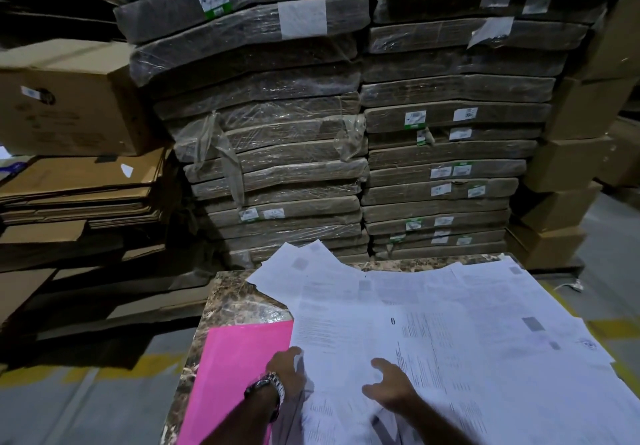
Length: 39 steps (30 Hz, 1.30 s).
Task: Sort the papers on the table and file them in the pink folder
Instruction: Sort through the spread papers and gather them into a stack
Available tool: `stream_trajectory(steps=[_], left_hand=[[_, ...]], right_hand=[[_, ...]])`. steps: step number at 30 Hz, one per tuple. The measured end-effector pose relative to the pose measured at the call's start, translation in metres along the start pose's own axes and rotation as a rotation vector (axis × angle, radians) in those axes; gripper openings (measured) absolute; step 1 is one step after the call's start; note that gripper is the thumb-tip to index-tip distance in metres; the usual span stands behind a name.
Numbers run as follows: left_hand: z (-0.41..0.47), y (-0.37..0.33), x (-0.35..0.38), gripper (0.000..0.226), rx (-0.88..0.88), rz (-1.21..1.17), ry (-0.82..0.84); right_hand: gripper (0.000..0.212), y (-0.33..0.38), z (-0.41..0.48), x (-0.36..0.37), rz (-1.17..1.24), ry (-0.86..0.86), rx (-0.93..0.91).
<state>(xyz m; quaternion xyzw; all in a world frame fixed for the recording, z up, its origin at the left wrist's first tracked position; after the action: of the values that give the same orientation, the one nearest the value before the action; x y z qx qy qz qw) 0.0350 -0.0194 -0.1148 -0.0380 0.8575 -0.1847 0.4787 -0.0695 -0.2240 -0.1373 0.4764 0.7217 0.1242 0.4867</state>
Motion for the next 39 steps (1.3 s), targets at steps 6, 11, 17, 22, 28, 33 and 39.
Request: stream_trajectory(steps=[6, 11, 17, 22, 28, 33, 39], left_hand=[[-0.001, 0.001, -0.007, 0.038, -0.064, -0.105, -0.125], [0.014, 0.000, -0.006, 0.030, -0.043, -0.178, -0.212], [0.015, 0.000, -0.011, 0.026, -0.067, -0.191, -0.271], [0.014, -0.001, -0.010, 0.019, -0.127, -0.353, -0.249], [0.016, 0.006, -0.010, 0.026, -0.229, -0.675, -0.173], [0.013, 0.009, -0.011, 0.023, -0.231, -0.809, -0.127], [0.001, 0.017, -0.005, 0.025, -0.237, -0.980, -0.076]], right_hand=[[0.064, -0.005, 0.004, -0.005, -0.016, 0.008, -0.009], [0.063, -0.006, 0.003, -0.007, -0.013, 0.012, -0.016], [0.058, -0.007, 0.003, -0.009, -0.009, 0.026, -0.016], [0.056, -0.009, 0.004, -0.010, -0.015, 0.016, -0.008], [0.054, -0.004, 0.001, -0.016, 0.031, -0.015, 0.011], [0.035, -0.006, 0.004, -0.031, 0.142, -0.168, 0.044], [0.007, -0.009, 0.011, -0.041, 0.546, -0.132, 0.132]])
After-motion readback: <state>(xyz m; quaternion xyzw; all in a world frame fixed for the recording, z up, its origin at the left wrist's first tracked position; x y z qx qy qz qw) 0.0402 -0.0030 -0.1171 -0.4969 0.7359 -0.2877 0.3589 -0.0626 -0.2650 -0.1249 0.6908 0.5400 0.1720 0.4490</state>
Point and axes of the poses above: each hand's wrist, its own z-axis towards the middle knuckle, its own x-axis out of the palm, y = z × x, the point moved 6 cm from there along z, towards the middle knuckle, and after that the axes turned 2 degrees about -x, right-handed, at the moved point
